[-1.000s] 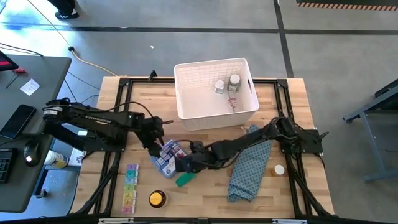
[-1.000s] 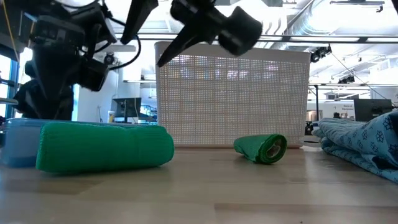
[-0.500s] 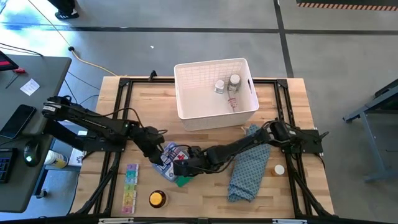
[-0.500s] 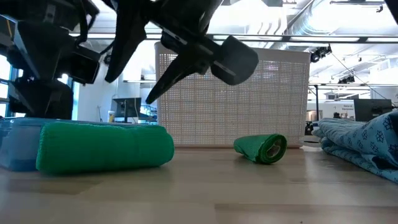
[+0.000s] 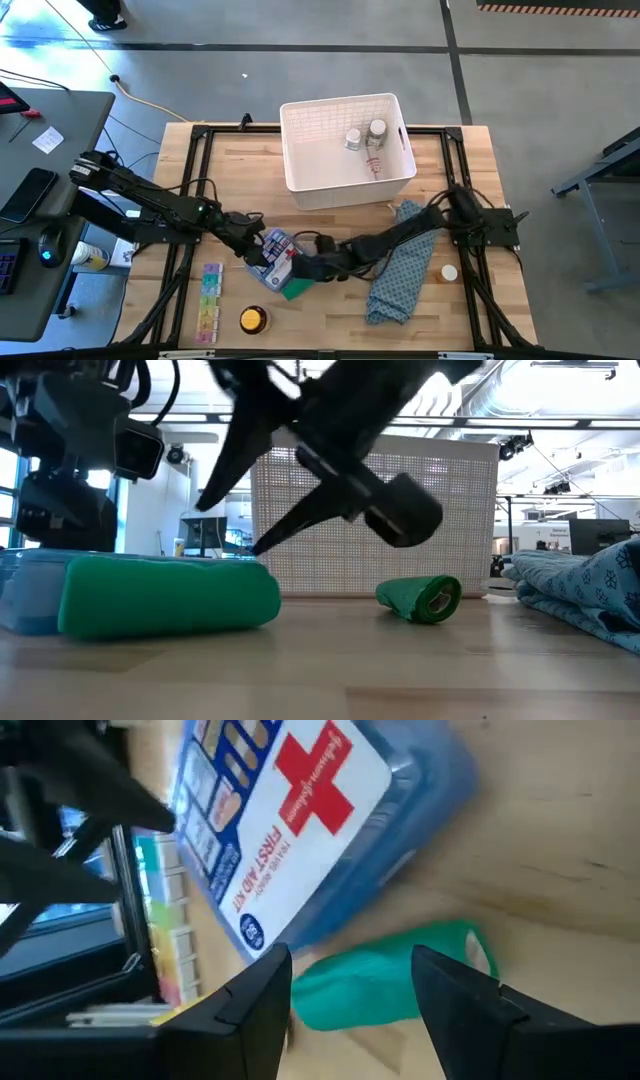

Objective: Pick & place medical supplies in basket/bin
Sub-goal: Put the blue first aid kit into the white bin

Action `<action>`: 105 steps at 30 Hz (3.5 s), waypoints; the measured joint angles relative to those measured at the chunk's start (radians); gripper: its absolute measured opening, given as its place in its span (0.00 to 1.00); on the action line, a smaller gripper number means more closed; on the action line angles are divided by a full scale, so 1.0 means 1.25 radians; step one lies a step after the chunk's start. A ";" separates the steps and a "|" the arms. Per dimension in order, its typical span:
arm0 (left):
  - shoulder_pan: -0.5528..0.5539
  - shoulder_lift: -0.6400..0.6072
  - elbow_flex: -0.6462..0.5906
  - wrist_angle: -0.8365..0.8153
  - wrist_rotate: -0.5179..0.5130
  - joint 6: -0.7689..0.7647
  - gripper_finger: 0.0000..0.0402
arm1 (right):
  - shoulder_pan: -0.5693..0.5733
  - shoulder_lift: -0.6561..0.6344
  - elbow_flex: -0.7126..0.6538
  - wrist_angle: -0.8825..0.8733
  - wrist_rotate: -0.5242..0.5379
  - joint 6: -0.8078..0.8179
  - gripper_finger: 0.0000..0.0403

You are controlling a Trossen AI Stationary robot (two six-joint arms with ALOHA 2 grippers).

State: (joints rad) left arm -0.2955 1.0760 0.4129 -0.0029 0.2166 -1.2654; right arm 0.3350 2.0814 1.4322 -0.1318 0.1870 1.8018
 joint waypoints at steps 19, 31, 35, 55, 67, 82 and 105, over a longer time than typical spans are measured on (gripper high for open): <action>0.000 0.007 0.000 -0.030 -0.017 -0.053 0.66 | -0.051 -0.039 -0.165 0.185 0.042 -0.051 0.49; 0.000 0.007 0.000 -0.033 -0.054 -0.105 0.66 | -0.055 0.007 -0.162 0.259 0.003 -0.037 0.49; 0.000 0.007 0.000 -0.033 -0.056 -0.105 0.66 | -0.067 0.008 -0.162 0.260 0.007 -0.038 0.49; -0.001 -0.027 0.001 -0.109 0.038 -0.120 0.66 | -0.153 0.007 -0.165 0.407 -0.192 -0.145 0.49; -0.005 -0.122 0.001 -0.302 -0.054 -0.189 0.66 | -0.064 0.006 -0.165 0.239 -0.056 -0.061 0.65; -0.005 -0.158 0.001 -0.403 -0.185 -0.353 0.71 | -0.094 0.004 -0.162 0.230 0.002 -0.080 0.83; -0.006 0.034 -0.001 -0.098 -0.151 -0.378 0.71 | -0.093 0.066 -0.127 0.336 0.012 -0.098 0.83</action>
State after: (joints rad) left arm -0.3028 1.1187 0.4118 -0.1253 0.0277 -1.7382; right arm 0.2186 2.1636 1.2738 0.2884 0.2017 1.6796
